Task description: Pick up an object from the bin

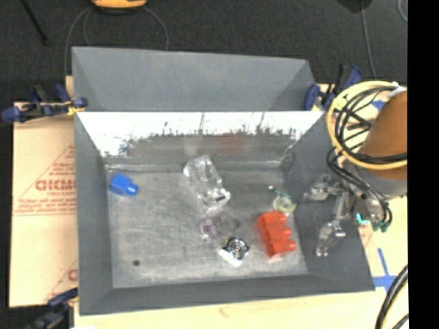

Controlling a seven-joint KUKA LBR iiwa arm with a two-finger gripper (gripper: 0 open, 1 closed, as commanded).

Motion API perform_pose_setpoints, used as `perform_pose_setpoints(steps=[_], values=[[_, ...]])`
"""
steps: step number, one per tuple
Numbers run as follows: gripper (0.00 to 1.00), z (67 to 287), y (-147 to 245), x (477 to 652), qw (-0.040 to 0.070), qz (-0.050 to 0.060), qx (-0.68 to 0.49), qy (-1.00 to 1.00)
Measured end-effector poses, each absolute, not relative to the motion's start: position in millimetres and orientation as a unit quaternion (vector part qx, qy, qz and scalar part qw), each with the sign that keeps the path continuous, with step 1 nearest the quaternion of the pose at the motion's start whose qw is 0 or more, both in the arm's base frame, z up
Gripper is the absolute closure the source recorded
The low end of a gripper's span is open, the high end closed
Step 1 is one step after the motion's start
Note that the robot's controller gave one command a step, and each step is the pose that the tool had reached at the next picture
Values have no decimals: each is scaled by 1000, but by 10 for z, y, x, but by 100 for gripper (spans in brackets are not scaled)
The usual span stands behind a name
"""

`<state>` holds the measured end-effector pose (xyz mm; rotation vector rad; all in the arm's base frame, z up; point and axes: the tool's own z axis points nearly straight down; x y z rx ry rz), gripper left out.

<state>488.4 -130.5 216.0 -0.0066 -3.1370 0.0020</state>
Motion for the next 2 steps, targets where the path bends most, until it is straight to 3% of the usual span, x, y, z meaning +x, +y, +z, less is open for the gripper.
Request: perform_pose_setpoints(steps=[1, 2], values=[[0, 970, -953, 4957, -16, 5, 77, -997], [0, 1587, -928, 5229, -5, 0, -112, -994]])
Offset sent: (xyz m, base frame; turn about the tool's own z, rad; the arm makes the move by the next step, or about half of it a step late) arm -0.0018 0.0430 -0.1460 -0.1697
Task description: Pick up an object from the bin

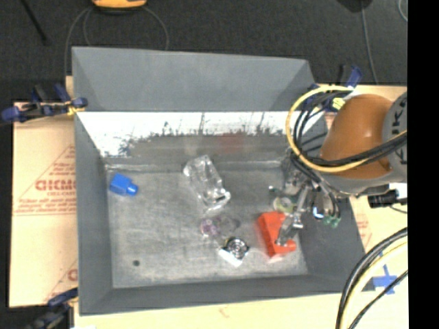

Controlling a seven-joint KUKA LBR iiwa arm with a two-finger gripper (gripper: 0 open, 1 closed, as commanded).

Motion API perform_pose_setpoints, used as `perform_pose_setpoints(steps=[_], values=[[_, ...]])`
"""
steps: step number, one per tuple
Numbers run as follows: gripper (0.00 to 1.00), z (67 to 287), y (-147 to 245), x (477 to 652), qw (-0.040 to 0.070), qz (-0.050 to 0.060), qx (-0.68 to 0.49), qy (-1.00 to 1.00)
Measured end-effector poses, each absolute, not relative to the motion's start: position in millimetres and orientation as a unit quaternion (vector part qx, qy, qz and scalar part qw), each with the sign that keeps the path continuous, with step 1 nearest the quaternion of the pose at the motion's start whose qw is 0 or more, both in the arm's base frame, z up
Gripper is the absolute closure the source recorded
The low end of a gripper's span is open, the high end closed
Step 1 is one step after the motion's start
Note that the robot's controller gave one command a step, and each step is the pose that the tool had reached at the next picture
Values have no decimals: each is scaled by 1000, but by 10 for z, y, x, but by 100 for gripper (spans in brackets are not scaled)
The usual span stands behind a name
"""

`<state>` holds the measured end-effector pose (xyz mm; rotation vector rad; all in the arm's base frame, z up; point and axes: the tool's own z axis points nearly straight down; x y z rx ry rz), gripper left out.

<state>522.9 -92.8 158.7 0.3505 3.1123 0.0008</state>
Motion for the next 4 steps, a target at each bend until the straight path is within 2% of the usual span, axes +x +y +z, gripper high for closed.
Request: perform_pose_setpoints(steps=[1, 2, 3, 4], values=[[0, 730, -1069, 5142, 5, 1, 154, 988], [100, 764, -1083, 5175, 13, -2, 150, 989], [0, 730, -1072, 5129, 4, -1, 149, 989], [0, 735, -1132, 4774, 9, -2, 163, 987]])
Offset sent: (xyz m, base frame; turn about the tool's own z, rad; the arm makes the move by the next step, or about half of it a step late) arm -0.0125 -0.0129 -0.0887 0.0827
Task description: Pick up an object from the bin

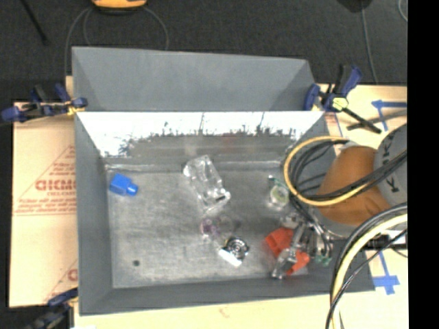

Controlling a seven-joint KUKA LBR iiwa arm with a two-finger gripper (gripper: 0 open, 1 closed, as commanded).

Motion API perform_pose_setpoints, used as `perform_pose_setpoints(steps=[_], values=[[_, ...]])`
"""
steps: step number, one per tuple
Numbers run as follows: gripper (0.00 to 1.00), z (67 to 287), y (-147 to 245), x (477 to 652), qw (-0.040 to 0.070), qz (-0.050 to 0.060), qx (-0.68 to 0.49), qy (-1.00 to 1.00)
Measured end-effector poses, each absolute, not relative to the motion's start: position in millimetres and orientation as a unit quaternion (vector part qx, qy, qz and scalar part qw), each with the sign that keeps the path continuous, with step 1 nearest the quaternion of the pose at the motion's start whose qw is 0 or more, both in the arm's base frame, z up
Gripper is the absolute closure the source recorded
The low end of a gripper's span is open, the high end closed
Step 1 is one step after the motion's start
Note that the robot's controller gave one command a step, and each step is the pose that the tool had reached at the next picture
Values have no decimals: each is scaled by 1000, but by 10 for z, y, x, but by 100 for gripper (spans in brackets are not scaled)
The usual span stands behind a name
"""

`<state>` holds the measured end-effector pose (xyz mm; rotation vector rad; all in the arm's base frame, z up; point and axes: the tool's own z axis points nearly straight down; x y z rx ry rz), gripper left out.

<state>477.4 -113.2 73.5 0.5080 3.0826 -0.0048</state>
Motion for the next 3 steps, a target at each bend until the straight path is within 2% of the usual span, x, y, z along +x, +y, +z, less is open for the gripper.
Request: perform_pose_setpoints(steps=[1, 2, 3], values=[[100, 758, -1133, 4791, 9, -2, 161, 987], [100, 1120, -854, 4754, 3, -1, 10, 1000], [100, 2364, -1503, 4873, 3, -3, -212, 977]])
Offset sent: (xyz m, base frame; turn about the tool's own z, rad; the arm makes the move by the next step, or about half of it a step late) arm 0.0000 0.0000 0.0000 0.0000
